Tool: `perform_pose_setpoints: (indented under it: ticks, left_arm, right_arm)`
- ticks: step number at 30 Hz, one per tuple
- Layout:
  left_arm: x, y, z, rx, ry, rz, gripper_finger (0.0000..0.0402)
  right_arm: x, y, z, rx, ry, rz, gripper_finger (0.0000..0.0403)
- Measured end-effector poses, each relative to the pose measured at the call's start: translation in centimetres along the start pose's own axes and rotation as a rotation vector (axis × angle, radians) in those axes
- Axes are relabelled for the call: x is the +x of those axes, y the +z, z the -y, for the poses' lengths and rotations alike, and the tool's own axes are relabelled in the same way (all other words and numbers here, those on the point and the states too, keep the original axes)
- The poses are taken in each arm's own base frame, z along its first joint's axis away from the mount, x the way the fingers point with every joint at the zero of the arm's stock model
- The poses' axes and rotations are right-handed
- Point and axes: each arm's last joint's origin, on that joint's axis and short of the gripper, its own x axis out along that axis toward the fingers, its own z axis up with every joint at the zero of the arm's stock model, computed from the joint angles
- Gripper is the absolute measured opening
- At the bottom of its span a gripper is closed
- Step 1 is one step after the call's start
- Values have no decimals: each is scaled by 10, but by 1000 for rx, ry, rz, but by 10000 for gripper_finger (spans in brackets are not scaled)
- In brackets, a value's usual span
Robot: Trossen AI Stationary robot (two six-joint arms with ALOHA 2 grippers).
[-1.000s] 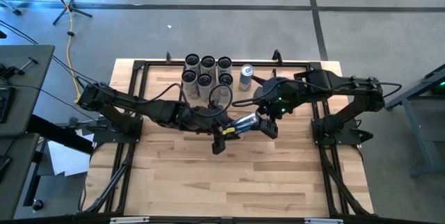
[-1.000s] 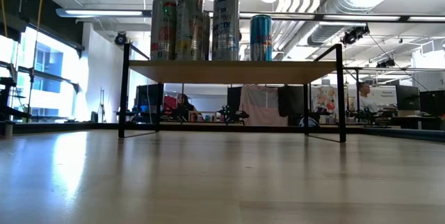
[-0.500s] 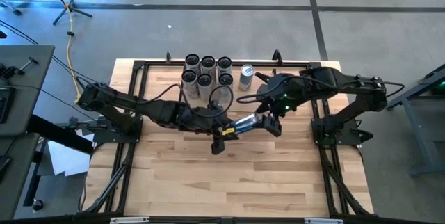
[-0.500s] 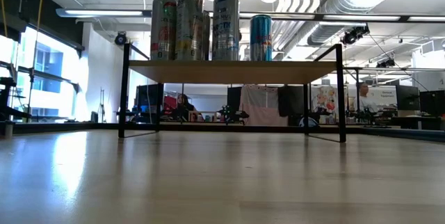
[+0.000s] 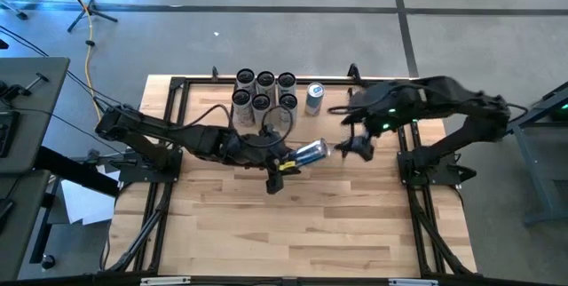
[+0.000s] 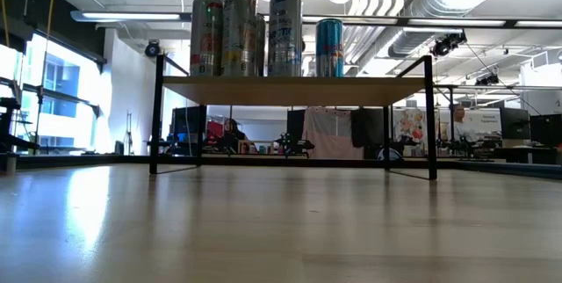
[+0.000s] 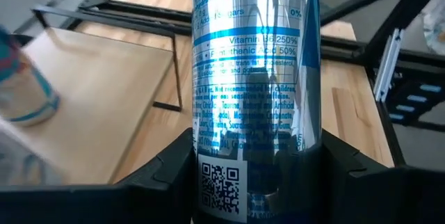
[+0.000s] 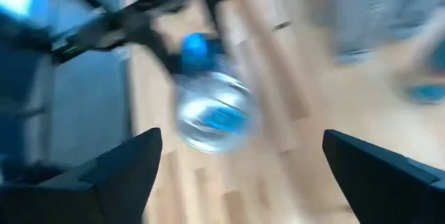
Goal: Place canned beverage on shelf
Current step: Put the blue soda can on the shelf aligned with the other blue soda can
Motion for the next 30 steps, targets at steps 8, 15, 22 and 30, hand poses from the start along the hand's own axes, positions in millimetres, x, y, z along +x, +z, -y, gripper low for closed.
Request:
perform_pose_setpoints:
  ticks: [8,15,22,30]
  left_arm:
    - [-2,-3,17,-114,-1,247,168]
    - [18,-31,18,-313,-58,486,168]
    - [28,-41,11,-369,84,567,185]
    - [70,-60,16,-386,97,648,183]
  right_arm:
    - [-49,-31,7,102,-217,197,388]
    - [-30,-79,18,178,-158,192,388]
    - [28,-116,24,244,27,399,388]
    - [63,-125,23,277,245,666,389]
